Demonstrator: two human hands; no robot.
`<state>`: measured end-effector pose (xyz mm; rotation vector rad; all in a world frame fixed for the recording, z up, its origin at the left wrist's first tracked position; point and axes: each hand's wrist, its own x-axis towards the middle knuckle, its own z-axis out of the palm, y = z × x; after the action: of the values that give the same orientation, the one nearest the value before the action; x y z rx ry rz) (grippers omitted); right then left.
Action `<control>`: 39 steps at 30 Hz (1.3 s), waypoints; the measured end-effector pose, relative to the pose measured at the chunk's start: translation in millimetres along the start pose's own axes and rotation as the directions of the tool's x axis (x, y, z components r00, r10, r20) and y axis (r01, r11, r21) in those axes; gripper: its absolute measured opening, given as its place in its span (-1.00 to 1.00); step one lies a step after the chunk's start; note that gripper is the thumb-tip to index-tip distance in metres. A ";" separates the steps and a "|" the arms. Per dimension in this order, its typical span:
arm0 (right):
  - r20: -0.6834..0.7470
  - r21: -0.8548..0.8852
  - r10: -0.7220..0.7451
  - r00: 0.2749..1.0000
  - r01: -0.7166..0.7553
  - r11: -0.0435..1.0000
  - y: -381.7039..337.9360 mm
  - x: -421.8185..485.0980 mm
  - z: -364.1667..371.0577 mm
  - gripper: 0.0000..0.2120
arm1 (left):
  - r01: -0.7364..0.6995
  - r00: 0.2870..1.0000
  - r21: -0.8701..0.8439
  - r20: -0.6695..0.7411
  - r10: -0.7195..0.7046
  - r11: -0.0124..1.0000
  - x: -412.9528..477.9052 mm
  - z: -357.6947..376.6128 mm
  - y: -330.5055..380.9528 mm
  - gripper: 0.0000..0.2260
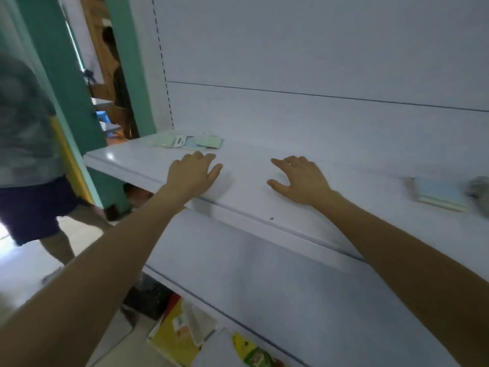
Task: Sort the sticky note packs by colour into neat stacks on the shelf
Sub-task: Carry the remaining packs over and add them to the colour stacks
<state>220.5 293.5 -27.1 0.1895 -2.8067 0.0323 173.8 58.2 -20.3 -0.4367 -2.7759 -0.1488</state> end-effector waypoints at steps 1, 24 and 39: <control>0.009 0.028 -0.003 1.000 0.003 1.000 -16.8 12.9 5.9 -0.44 | 0.023 1.000 -0.024 0.011 -0.022 0.999 -0.2 0.6 -22.8 -0.57; 0.178 0.346 0.354 0.918 -0.395 0.851 -107.3 268.4 100.1 -0.40 | -0.007 0.999 -0.115 0.048 0.013 0.993 173.8 61.3 -221.3 -0.63; 0.176 0.444 0.562 0.808 -0.575 0.688 -135.2 303.8 120.3 -0.34 | -0.318 0.839 -0.303 0.352 0.415 0.899 285.0 89.9 -275.6 -0.52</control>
<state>-84.7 115.7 -42.7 -0.5943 -2.7038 0.8837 -196.6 -109.2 -24.2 -1.1825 -3.0129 -0.3261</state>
